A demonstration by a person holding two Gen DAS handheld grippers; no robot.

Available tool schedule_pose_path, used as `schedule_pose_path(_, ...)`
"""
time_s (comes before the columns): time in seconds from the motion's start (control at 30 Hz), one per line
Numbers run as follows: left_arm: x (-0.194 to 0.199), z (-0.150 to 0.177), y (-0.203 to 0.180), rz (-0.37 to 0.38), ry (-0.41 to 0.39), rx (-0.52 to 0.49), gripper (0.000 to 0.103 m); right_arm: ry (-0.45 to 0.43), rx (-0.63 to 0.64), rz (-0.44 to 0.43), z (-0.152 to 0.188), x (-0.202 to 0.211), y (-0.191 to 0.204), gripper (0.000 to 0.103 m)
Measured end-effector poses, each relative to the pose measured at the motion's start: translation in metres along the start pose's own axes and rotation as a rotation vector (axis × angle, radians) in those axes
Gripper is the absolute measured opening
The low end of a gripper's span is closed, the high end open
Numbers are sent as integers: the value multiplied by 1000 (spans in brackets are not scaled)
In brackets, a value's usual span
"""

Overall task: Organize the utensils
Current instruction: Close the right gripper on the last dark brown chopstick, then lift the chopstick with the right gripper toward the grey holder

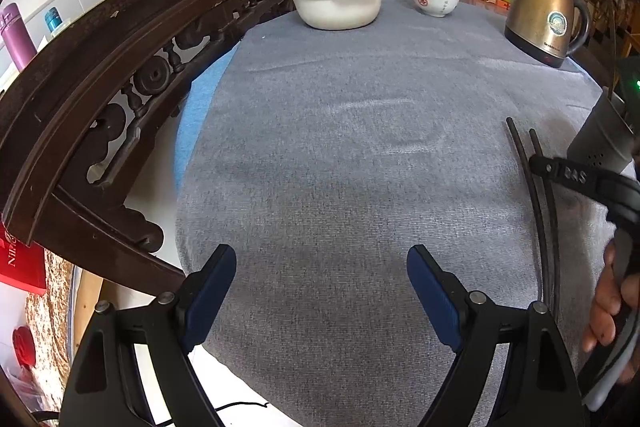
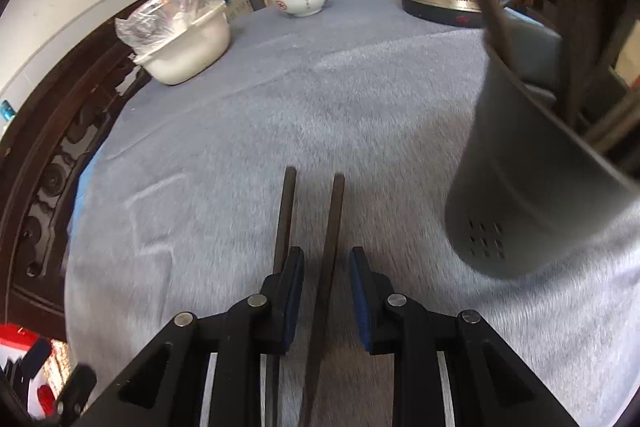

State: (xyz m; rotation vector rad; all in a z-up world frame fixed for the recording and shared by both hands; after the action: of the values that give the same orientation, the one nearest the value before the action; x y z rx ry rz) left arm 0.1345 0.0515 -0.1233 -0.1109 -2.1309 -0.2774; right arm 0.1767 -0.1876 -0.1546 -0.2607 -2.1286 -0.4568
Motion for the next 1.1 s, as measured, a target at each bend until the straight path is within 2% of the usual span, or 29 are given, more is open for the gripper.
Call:
schedule_pose_path(0.17, 1, 0, 0, -1, -1, -5, 88, -5, 38, 59, -8, -8, 7, 26)
schedule_pose_path(0.2, 1, 0, 0, 1, 0, -5, 88, -7, 42, 64, -8, -8, 8, 24)
schedule_pose_path(0.23, 2, 0, -1, 3, -1, -5, 87, -9, 53, 72, -8, -8, 9, 16)
schedule_pose_path(0.27, 2, 0, -1, 5, -1, -5, 88, -11, 61, 72, -7, -7, 9, 11)
schedule_pose_path(0.37, 3, -2, -1, 18, -1, 1, 87, -14, 85, 53, -2, -3, 7, 7)
schedule_pose_path(0.47, 2, -6, -4, 42, 6, -2, 87, -27, 110, 11, 5, 6, 8, 6)
schedule_pose_path(0.67, 1, -28, -23, 109, 6, -39, 86, -77, 175, 0, 27, 38, -4, 6)
schedule_pose_path(0.73, 0, -40, -34, 147, 14, -63, 75, -78, 169, -24, 35, 48, -12, 6)
schedule_pose_path(0.8, -3, -52, -49, 197, 24, -90, 69, -90, 157, -36, 43, 59, -22, 6)
schedule_pose_path(0.93, -14, -74, -81, 299, 54, -137, 63, -115, 112, -57, 48, 75, -44, 6)
schedule_pose_path(1.03, -29, -87, -107, 384, 98, -174, 57, -119, 63, -74, 49, 82, -62, 6)
schedule_pose_path(1.1, -40, -92, -123, 431, 132, -187, 55, -119, 24, -86, 49, 85, -75, 6)
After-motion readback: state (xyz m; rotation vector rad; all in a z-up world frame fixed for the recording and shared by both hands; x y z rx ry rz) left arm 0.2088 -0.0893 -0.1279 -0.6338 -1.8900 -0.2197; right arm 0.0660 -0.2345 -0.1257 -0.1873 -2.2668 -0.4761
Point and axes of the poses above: each gripper's, at about its wrist camera, not at the fingertips, and x roughly against the way its jaws point, y to its left, z to its underside, the point moved 4 cm from there along -x, roughly the way its jaws point, and after that the axes turned 4 degrees about -x, right-handed, at the moved point
